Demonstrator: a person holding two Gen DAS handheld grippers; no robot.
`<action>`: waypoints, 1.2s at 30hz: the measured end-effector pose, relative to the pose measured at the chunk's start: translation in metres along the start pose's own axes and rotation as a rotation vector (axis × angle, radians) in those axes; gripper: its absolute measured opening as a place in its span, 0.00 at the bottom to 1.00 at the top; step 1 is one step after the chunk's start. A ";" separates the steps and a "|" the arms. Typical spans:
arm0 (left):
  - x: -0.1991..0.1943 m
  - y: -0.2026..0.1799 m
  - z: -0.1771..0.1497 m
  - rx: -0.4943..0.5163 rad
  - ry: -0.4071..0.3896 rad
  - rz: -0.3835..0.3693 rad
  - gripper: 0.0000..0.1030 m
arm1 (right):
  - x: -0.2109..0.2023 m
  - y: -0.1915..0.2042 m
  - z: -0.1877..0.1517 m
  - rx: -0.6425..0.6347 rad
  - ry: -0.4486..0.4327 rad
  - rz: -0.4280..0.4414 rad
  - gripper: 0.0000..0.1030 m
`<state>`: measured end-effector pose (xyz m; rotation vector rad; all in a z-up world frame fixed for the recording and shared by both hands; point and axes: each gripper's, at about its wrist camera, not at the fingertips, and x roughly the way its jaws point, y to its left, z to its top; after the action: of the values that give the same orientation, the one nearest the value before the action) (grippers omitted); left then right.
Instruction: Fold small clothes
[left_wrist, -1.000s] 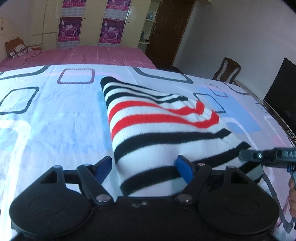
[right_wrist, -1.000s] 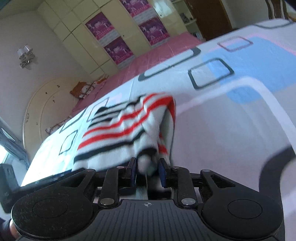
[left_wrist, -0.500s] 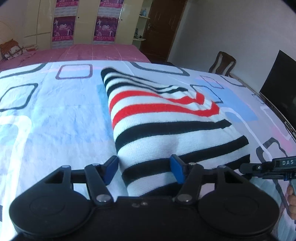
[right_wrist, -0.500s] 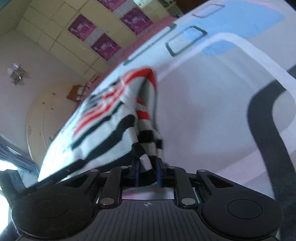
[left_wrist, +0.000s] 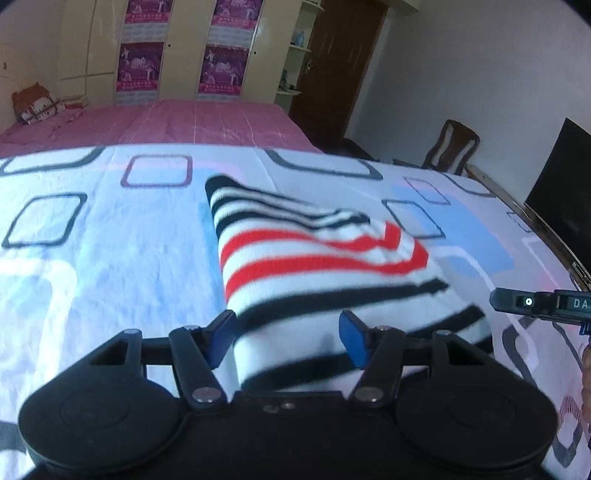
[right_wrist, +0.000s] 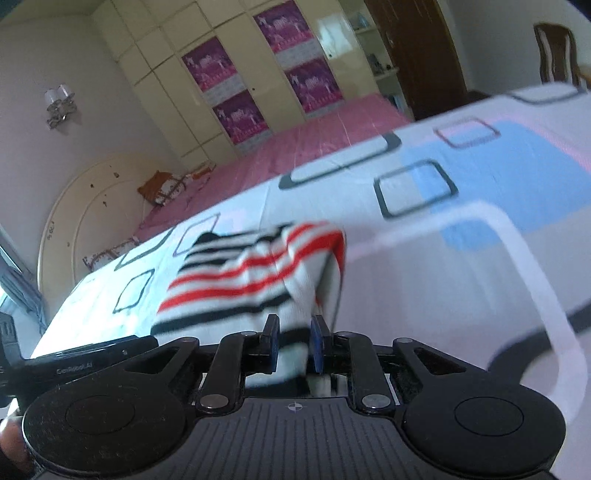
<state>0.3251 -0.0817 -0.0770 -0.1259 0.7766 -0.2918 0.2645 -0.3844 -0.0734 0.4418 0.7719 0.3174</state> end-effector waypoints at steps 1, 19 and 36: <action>0.002 -0.001 0.004 0.001 -0.004 0.005 0.58 | 0.004 0.003 0.004 -0.011 -0.004 -0.005 0.17; 0.056 -0.002 0.051 0.020 -0.033 0.065 0.58 | 0.105 0.026 0.049 -0.140 -0.001 -0.106 0.18; 0.099 0.027 0.037 -0.068 0.022 0.116 0.73 | 0.168 -0.004 0.039 -0.175 0.052 -0.196 0.18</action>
<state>0.4239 -0.0859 -0.1235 -0.1414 0.8123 -0.1567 0.4071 -0.3264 -0.1507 0.1923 0.8238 0.2116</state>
